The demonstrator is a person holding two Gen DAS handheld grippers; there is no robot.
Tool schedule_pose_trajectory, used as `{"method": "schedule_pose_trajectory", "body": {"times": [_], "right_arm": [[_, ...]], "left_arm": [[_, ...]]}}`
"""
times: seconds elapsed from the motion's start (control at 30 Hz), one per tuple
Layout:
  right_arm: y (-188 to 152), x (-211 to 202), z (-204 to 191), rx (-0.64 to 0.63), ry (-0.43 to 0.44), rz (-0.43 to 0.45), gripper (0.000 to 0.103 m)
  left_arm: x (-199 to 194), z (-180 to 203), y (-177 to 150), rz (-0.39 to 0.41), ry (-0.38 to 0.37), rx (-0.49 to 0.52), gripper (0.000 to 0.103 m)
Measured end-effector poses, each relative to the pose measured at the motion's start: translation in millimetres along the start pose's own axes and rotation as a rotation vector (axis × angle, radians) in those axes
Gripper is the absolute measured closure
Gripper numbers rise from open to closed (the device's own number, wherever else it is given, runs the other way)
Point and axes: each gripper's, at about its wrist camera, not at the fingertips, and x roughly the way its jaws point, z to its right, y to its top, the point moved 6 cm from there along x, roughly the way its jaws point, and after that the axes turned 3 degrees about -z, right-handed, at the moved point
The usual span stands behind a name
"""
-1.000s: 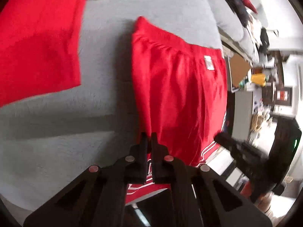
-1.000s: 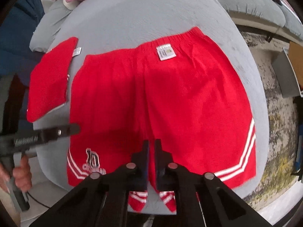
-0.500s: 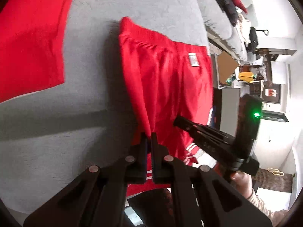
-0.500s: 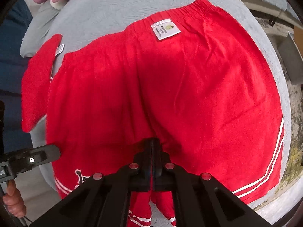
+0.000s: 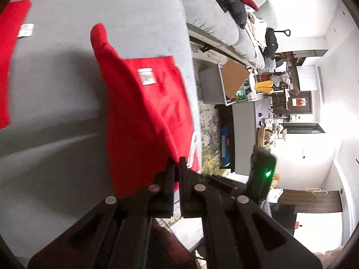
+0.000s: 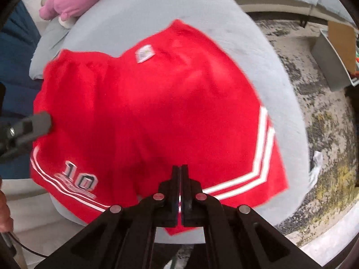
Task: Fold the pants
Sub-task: 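Lift one leg with the right tool and fold it over the other leg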
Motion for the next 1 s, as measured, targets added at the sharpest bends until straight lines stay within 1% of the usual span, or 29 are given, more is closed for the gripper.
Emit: {"method": "schedule_pose_trajectory", "body": {"times": [0.17, 0.3, 0.37, 0.4, 0.47, 0.5, 0.67, 0.8, 1.0], "right_arm": [[-5, -8, 31, 0.017, 0.009, -0.008, 0.102], [-5, -16, 56, 0.020, 0.027, -0.012, 0.102], [1, -17, 62, 0.022, 0.039, -0.015, 0.102], [1, -21, 71, 0.020, 0.041, -0.016, 0.102], [-2, -23, 82, 0.017, 0.048, -0.018, 0.102], [6, -21, 75, 0.023, 0.046, -0.015, 0.102], [7, -24, 98, 0.031, 0.052, -0.022, 0.102], [12, -22, 117, 0.039, 0.055, -0.029, 0.102], [12, -21, 126, 0.040, 0.065, -0.036, 0.102]], "left_arm": [[31, 26, 12, -0.005, 0.008, -0.015, 0.101], [57, 37, 21, -0.022, 0.037, -0.028, 0.101], [70, 42, 28, -0.025, 0.052, -0.031, 0.101], [75, 44, 30, -0.025, 0.057, -0.037, 0.101], [84, 45, 36, -0.023, 0.070, -0.051, 0.101], [89, 45, 39, -0.024, 0.078, -0.061, 0.101], [118, 47, 48, -0.047, 0.136, -0.058, 0.101], [139, 45, 49, -0.076, 0.174, -0.069, 0.101], [156, 39, 50, -0.101, 0.226, -0.079, 0.101]]}}
